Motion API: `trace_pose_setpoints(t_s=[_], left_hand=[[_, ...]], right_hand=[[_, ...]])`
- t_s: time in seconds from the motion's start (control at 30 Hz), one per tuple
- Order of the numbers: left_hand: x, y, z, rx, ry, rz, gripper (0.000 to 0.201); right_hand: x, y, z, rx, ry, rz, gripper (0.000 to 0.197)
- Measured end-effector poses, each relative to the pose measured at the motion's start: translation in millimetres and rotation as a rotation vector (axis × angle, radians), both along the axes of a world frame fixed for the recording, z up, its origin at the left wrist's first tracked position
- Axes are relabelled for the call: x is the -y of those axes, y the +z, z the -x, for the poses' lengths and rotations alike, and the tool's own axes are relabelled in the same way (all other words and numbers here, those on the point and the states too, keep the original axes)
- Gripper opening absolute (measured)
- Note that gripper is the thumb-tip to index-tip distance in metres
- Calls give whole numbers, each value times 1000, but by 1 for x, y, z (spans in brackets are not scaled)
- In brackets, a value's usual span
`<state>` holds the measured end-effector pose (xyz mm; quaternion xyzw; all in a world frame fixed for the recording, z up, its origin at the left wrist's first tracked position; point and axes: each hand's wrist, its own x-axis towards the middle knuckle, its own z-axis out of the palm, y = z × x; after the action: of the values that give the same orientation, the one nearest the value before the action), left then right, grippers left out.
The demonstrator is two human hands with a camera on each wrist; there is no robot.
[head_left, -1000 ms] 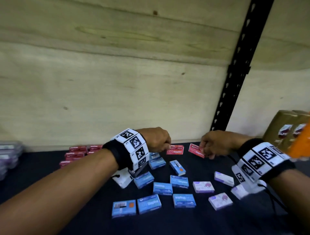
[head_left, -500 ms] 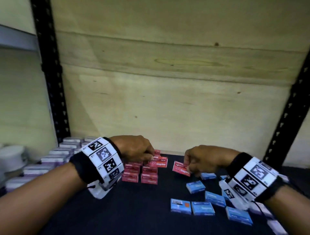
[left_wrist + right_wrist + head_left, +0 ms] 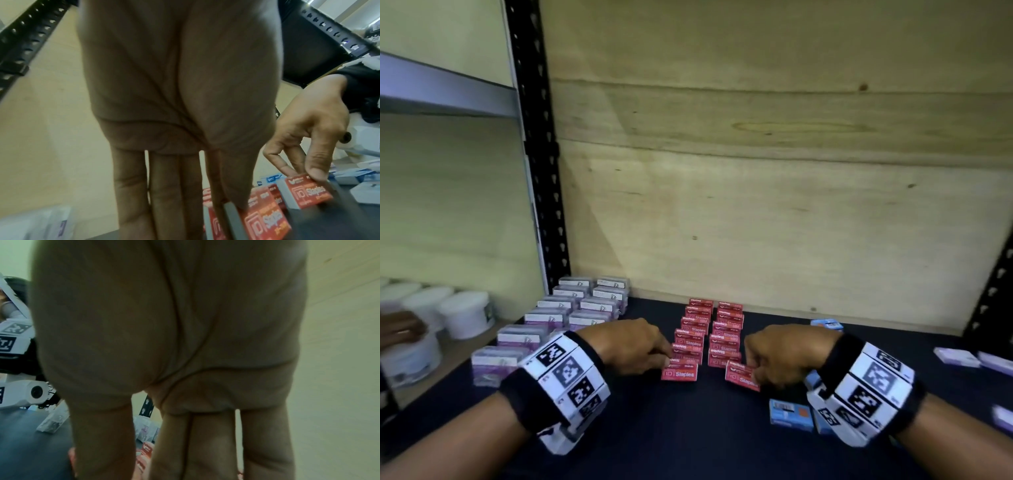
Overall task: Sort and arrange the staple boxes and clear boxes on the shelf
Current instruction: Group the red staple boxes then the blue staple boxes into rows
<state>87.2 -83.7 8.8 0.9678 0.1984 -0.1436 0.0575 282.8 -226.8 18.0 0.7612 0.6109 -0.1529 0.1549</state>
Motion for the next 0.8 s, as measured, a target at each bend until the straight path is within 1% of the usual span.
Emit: trace_pose_setpoints(t_s=[0.13,0.33,0.5,0.67,0.8], left_hand=[[-2,-8,-1,3,25,11,34],[-5,-11,-4,-3,47,-12,30],[-6,-13,-6,16,85,-2,19],[-13,-17,-2,23,121,67,20],[-15,-17,-3,27,104,53,14]], right_hand=[[-2,2,4,-35,-6,8,20],[-6,3,14,-32,0,14,21],[-9,3,19,-16,-20,16,24],[-11,2,14,-90,-74,12,22],[-12,-3,6,-154,-100,29,19]])
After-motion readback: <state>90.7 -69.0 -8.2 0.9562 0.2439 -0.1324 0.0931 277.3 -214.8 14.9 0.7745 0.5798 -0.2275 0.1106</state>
